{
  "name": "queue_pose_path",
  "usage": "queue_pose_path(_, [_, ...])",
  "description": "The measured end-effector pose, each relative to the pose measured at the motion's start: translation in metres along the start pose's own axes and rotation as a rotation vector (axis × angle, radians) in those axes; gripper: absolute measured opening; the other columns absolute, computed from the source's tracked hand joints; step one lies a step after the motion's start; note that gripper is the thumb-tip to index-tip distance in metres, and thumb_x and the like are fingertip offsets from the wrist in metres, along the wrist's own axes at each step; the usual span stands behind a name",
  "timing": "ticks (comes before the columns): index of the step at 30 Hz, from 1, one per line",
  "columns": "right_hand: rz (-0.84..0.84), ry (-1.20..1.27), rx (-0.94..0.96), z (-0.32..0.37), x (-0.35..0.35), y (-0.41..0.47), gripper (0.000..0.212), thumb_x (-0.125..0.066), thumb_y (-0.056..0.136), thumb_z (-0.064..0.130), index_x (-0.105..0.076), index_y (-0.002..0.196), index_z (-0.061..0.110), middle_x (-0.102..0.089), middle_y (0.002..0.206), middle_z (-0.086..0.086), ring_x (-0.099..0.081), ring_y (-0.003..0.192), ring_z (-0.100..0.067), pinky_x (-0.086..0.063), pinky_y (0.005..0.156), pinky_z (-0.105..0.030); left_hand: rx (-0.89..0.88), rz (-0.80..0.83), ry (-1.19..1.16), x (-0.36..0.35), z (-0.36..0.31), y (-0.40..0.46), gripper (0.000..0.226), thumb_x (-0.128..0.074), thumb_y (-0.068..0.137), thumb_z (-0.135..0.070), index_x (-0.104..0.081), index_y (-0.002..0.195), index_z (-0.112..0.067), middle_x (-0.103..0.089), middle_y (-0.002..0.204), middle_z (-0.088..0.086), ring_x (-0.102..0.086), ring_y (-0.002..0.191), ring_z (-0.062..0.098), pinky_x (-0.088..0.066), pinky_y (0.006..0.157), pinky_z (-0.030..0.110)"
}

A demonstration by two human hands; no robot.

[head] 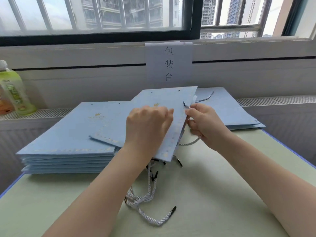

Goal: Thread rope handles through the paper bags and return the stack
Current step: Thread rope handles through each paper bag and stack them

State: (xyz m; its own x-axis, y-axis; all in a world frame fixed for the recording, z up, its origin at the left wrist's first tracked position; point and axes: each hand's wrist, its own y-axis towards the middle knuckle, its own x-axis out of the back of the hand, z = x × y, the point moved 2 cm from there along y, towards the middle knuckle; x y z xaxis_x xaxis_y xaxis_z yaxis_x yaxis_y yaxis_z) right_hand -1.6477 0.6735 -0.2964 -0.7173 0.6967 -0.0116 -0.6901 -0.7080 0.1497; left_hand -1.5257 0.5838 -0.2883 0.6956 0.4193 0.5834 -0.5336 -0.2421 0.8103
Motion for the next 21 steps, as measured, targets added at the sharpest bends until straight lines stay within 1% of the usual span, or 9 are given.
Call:
queue_pose_path(2, [-0.096,0.033,0.048,0.006,0.011,0.003,0.02,-0.038,0.093,0.002,-0.049,0.078,0.009,-0.037,0.055,0.002,-0.024,0.037,-0.006,-0.019,0.035,-0.017,0.197,0.058,-0.032,-0.001,0.016,0.005,0.038,-0.037,0.096,-0.037,-0.066,0.096,-0.013,-0.067,0.087,0.007,-0.06,0.083,0.028,-0.041,0.069,0.036])
queue_pose_path(3, [-0.119,0.044,0.08,0.01,0.016,0.004,0.023,-0.038,0.092,0.002,-0.05,0.075,0.01,-0.037,0.054,0.002,-0.024,0.037,-0.006,-0.02,0.035,-0.016,0.325,0.117,-0.057,-0.001,0.025,0.006,0.038,-0.037,0.098,-0.038,-0.058,0.115,-0.01,-0.063,0.109,0.011,-0.054,0.103,0.032,-0.039,0.081,0.041])
queue_pose_path(6, [-0.136,0.044,0.159,0.019,0.028,0.005,0.022,-0.039,0.094,0.003,-0.054,0.079,0.011,-0.04,0.054,0.003,-0.026,0.037,-0.005,-0.023,0.035,-0.015,0.584,0.237,-0.255,0.0,0.042,0.008,0.056,-0.044,0.096,-0.043,-0.033,0.138,-0.007,-0.046,0.133,0.015,-0.04,0.123,0.036,-0.034,0.095,0.045])
queue_pose_path(8, [-0.146,0.059,0.207,0.024,0.033,0.005,0.023,-0.04,0.096,0.006,-0.054,0.079,0.012,-0.045,0.051,0.008,-0.032,0.037,-0.003,-0.027,0.035,-0.014,0.688,0.244,-0.473,0.001,0.049,0.012,0.056,-0.053,0.093,-0.043,-0.038,0.133,-0.008,-0.053,0.125,0.011,-0.049,0.117,0.034,-0.039,0.093,0.042])
queue_pose_path(11, [-0.253,0.059,0.303,0.033,0.044,0.003,0.02,-0.046,0.097,0.014,-0.058,0.081,0.015,-0.055,0.058,0.005,-0.046,0.042,-0.005,-0.04,0.041,-0.017,0.844,0.272,-1.025,0.005,0.047,0.014,0.024,-0.062,0.09,-0.025,-0.06,0.102,-0.005,-0.07,0.091,0.007,-0.069,0.074,0.019,-0.057,0.066,0.033])
queue_pose_path(14, [-0.422,-0.085,0.413,0.039,0.059,0.006,0.022,-0.044,0.099,0.019,-0.059,0.084,0.019,-0.04,0.058,0.002,-0.031,0.041,-0.005,-0.028,0.039,-0.02,0.922,0.34,-1.297,0.012,0.034,0.015,0.014,-0.054,0.094,-0.009,-0.061,0.082,-0.004,-0.067,0.056,-0.003,-0.063,0.044,0.007,-0.048,0.04,0.019])
queue_pose_path(16, [-0.405,0.07,0.397,0.044,0.062,0.006,0.027,-0.038,0.102,0.022,-0.058,0.084,0.016,-0.034,0.054,0.003,-0.023,0.039,-0.006,-0.02,0.036,-0.019,0.959,0.389,-1.359,0.012,0.024,0.014,0.013,-0.047,0.095,0.0,-0.059,0.089,-0.001,-0.066,0.062,0.002,-0.062,0.044,0.007,-0.048,0.039,0.018])
queue_pose_path(19, [-0.26,0.321,0.366,0.057,0.057,-0.001,0.031,-0.033,0.103,0.024,-0.059,0.091,0.012,-0.033,0.051,0.005,-0.019,0.039,-0.006,-0.015,0.034,-0.015,1.082,0.563,-1.459,0.001,0.009,0.004,0.021,-0.042,0.093,0.0,-0.057,0.107,0.0,-0.066,0.091,0.013,-0.065,0.067,0.02,-0.054,0.054,0.027])
queue_pose_path(21, [-0.132,0.375,0.357,0.062,0.052,-0.005,0.031,-0.032,0.103,0.023,-0.06,0.098,0.011,-0.034,0.053,0.005,-0.018,0.041,-0.006,-0.014,0.035,-0.016,1.127,0.672,-1.472,-0.01,0.0,-0.005,0.025,-0.042,0.086,-0.001,-0.056,0.106,-0.006,-0.062,0.092,0.013,-0.058,0.069,0.024,-0.049,0.052,0.025])
